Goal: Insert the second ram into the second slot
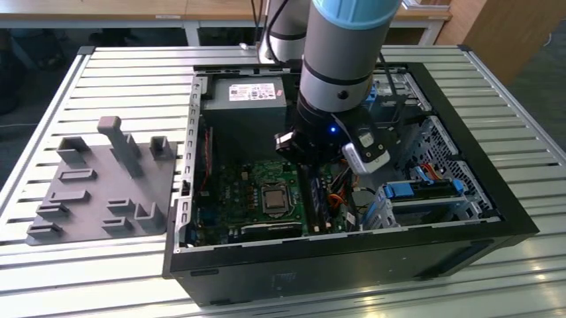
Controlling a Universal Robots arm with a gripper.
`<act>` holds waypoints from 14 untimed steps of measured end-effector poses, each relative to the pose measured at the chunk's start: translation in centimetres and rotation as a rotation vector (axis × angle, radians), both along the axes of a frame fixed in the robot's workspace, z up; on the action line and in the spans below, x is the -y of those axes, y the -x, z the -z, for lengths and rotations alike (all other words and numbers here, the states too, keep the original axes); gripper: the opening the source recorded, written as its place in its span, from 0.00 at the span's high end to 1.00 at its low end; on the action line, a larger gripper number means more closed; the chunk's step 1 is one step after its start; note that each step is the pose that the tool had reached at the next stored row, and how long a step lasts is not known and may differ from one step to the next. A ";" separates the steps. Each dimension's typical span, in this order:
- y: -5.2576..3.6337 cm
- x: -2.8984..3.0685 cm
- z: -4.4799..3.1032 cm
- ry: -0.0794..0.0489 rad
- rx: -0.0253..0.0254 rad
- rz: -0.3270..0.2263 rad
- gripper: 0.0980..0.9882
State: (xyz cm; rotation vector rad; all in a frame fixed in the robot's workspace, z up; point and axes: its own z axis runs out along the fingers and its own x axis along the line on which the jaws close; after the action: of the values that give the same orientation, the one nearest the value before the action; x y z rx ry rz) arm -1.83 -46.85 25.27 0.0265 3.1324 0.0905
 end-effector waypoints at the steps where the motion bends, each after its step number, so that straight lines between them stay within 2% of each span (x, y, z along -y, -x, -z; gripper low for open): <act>1: 0.00 0.00 0.19 0.000 0.0000 0.000 0.96; 8: -0.01 0.02 1.23 -0.003 -0.0001 0.002 0.96; 14: -0.01 0.57 1.57 -0.007 -0.0006 0.014 0.96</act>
State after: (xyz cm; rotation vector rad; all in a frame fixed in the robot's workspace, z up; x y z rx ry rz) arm -1.82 -47.43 23.70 0.0479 3.1320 0.1010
